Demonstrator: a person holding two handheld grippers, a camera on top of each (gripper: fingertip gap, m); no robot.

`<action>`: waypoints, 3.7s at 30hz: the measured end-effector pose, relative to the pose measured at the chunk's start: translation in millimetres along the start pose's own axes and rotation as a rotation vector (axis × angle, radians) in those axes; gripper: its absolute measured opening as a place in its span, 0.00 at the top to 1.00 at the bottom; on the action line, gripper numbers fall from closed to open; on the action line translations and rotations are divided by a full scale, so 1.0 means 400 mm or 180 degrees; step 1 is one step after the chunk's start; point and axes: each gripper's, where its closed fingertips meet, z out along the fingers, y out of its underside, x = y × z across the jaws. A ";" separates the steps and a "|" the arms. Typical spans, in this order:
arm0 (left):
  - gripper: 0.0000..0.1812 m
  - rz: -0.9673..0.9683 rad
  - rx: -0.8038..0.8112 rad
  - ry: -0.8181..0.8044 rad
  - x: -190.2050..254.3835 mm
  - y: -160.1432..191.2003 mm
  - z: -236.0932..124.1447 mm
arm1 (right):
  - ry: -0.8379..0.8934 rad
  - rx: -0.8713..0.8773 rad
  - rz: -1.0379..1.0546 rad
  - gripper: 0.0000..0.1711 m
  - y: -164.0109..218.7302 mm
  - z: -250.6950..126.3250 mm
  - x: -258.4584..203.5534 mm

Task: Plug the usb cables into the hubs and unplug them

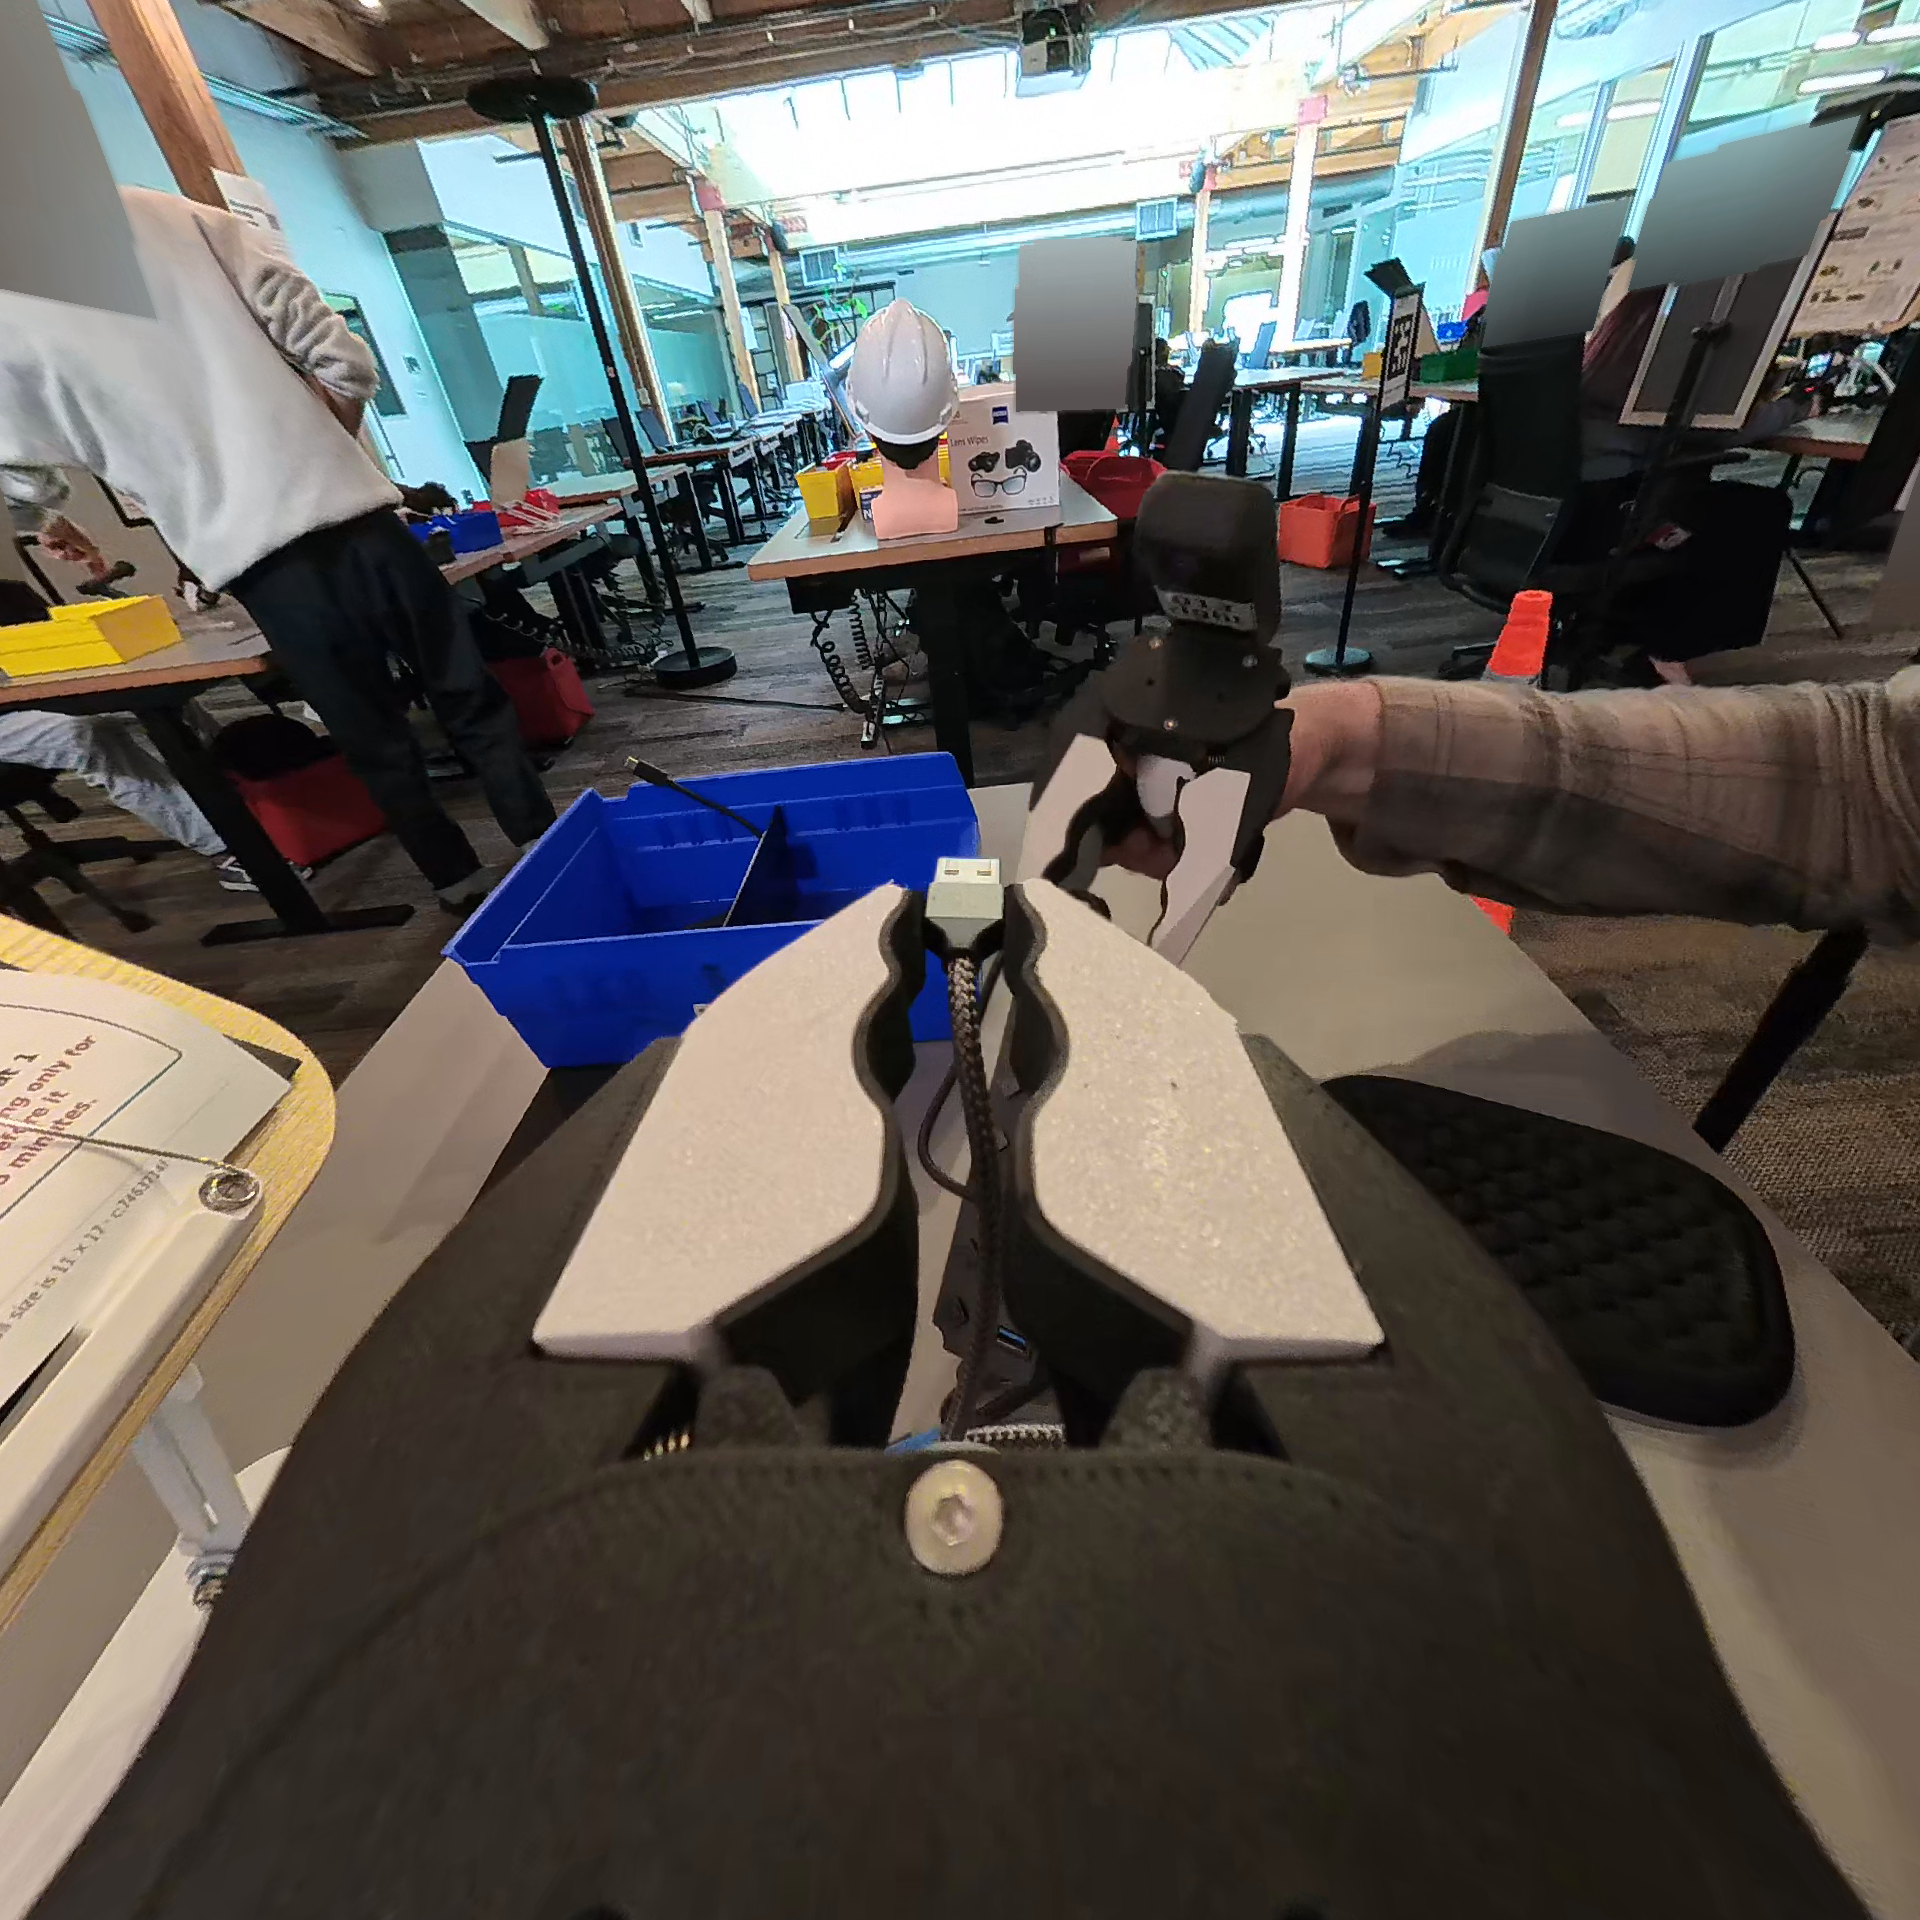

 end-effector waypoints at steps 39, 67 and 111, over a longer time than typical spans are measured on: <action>0.92 -0.0083 -0.0428 0.0093 -0.022 0.108 0.020 | -0.0669 -0.2409 -0.0981 0.71 -0.134 0.065 -0.049; 0.92 -0.0022 -0.0609 0.0314 0.008 0.139 0.026 | -0.0650 -0.2051 -0.0900 0.69 -0.103 0.099 -0.065; 0.93 -0.0174 -0.1154 -0.0356 -0.171 0.290 -0.172 | -0.0359 -0.2189 -0.0281 0.56 0.032 0.542 0.032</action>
